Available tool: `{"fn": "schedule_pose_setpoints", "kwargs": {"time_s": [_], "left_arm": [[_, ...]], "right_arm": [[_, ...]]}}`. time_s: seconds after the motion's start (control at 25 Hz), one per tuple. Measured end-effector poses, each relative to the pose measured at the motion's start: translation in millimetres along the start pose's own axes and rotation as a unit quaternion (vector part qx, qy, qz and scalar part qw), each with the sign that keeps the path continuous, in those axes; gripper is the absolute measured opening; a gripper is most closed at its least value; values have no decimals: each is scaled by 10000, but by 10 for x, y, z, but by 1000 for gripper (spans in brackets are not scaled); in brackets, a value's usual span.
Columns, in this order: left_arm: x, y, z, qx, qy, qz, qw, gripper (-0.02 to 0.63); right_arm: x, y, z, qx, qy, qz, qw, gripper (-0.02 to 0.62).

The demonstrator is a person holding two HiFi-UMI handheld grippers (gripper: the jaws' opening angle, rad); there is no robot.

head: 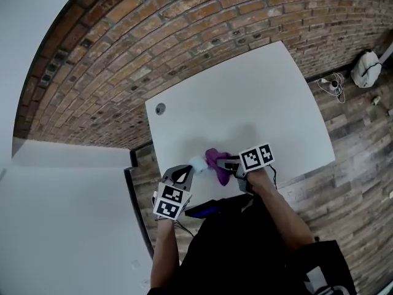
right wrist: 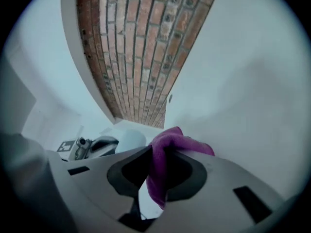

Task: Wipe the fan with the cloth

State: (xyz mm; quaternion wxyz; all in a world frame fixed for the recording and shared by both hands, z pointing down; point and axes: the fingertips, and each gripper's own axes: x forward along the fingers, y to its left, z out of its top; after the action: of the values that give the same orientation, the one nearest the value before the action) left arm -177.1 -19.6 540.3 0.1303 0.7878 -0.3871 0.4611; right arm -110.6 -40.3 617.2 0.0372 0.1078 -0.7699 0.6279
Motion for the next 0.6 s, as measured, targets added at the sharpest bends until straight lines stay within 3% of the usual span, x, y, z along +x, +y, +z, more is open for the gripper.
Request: {"fn": "schedule_pose_setpoints", "kwargs": {"time_s": [0.12, 0.24, 0.32, 0.4, 0.48, 0.6], "left_arm": [[-2, 16, 4, -24, -23, 20, 10000, 5], [-4, 14, -3, -64, -35, 25, 10000, 5], [0, 0, -2, -76, -40, 20, 10000, 5], [3, 1, 6, -76, -49, 22, 10000, 5], [1, 14, 9, -87, -64, 32, 9999, 5], [-1, 14, 11, -112, -86, 28, 9999, 5]], "right_arm": [[36, 113, 472, -345, -575, -61, 9977, 64], [373, 187, 437, -410, -142, 93, 9990, 64], [531, 63, 291, -228, 73, -15, 9997, 64], [560, -164, 207, -188, 122, -422, 9989, 64], [542, -410, 118, -495, 408, -1001, 9929, 64], [452, -653, 97, -1306, 929, -1776, 9710, 64]]}}
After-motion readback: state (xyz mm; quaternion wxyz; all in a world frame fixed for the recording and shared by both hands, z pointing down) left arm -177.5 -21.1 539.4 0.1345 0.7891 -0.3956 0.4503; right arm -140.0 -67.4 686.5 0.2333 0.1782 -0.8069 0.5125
